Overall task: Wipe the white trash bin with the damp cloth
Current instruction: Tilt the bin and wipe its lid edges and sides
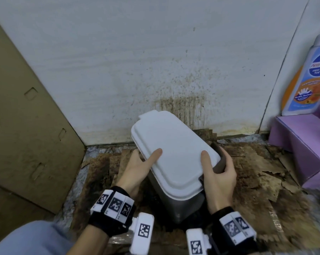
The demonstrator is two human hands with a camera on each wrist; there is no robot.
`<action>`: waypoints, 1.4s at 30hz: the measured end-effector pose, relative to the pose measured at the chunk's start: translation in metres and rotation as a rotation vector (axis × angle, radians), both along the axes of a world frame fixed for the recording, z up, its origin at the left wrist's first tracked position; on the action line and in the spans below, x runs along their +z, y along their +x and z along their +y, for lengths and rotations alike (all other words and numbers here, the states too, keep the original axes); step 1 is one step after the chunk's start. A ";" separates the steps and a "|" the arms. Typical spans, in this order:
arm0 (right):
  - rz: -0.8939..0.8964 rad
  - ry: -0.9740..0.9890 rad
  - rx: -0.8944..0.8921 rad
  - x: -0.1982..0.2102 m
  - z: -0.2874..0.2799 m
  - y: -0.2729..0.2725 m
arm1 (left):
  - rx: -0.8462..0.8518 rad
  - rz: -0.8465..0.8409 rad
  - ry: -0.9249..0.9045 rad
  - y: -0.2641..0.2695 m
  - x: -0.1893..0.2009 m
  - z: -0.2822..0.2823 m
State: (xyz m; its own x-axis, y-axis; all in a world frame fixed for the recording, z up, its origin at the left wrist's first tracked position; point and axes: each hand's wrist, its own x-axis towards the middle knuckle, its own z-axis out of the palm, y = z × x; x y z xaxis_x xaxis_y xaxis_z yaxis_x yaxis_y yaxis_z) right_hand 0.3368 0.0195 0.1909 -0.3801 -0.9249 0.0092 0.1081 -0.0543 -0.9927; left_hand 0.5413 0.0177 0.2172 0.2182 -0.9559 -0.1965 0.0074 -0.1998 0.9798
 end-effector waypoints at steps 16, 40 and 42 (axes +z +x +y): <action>-0.020 0.019 -0.143 -0.013 0.048 0.063 | -0.177 -0.117 0.067 0.030 0.014 -0.019; 1.510 -0.226 0.798 0.049 -0.051 0.038 | -0.526 -0.691 0.014 0.045 0.003 0.021; 1.542 -0.248 0.789 0.047 -0.040 0.034 | -0.542 -0.770 -0.002 0.048 0.000 0.021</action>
State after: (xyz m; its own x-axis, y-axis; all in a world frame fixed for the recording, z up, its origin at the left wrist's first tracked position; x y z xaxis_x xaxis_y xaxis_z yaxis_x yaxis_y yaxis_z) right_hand 0.3709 -0.0205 0.2377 0.6124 -0.7887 0.0545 -0.7708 -0.6110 -0.1804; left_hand 0.5893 0.0388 0.2168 -0.1878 -0.9653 -0.1815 -0.7360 0.0159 0.6768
